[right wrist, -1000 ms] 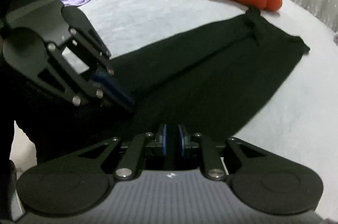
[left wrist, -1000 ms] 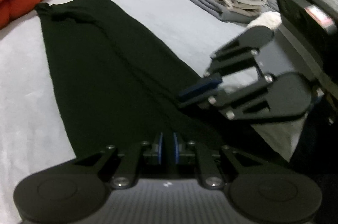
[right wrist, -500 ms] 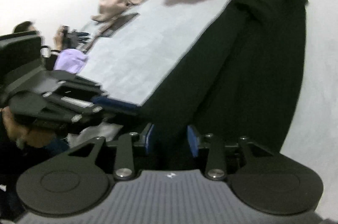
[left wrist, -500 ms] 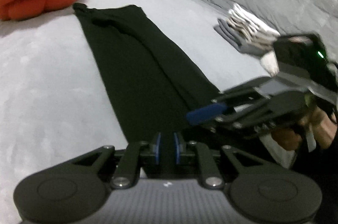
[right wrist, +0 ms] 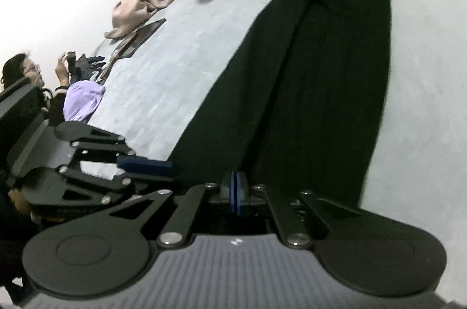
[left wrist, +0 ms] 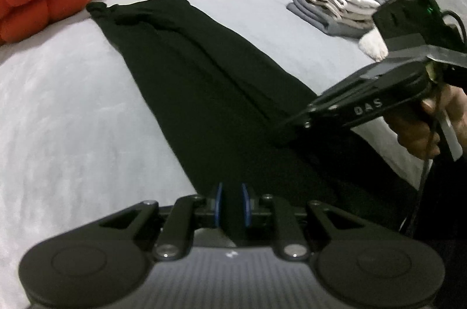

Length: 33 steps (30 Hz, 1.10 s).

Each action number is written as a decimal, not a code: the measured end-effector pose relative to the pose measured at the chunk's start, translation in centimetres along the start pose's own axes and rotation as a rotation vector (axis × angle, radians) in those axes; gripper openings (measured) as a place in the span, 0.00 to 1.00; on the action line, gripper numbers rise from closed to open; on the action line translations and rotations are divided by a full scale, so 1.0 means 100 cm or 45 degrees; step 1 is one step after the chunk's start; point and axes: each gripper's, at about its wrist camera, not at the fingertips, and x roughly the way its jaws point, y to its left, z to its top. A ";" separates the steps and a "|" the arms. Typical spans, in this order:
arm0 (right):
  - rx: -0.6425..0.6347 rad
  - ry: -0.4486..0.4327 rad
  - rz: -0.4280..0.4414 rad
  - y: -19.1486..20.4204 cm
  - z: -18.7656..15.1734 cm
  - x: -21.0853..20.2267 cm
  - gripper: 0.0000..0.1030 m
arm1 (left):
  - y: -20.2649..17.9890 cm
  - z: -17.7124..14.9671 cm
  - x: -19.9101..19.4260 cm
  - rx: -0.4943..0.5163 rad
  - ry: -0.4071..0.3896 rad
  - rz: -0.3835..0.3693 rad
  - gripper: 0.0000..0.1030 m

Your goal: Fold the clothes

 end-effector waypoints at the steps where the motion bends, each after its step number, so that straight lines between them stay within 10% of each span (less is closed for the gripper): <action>1: 0.004 0.002 0.008 0.002 0.000 0.001 0.16 | 0.000 0.000 -0.001 0.003 0.000 -0.001 0.15; 4: -0.004 0.010 0.058 0.007 -0.003 -0.006 0.34 | 0.001 -0.002 -0.002 0.003 0.001 -0.006 0.15; 17: 0.222 -0.013 0.114 0.028 -0.063 -0.035 0.35 | 0.003 -0.012 -0.016 -0.017 -0.025 -0.026 0.16; 22: 0.294 -0.042 0.083 0.034 -0.086 -0.039 0.27 | 0.002 -0.017 -0.020 -0.021 -0.022 -0.027 0.16; 25: 0.304 -0.067 0.039 0.036 -0.090 -0.039 0.03 | 0.001 -0.019 -0.020 -0.016 -0.017 -0.027 0.16; 33: 0.343 -0.166 0.035 0.047 -0.102 -0.052 0.01 | -0.003 -0.024 -0.036 0.014 -0.056 -0.010 0.16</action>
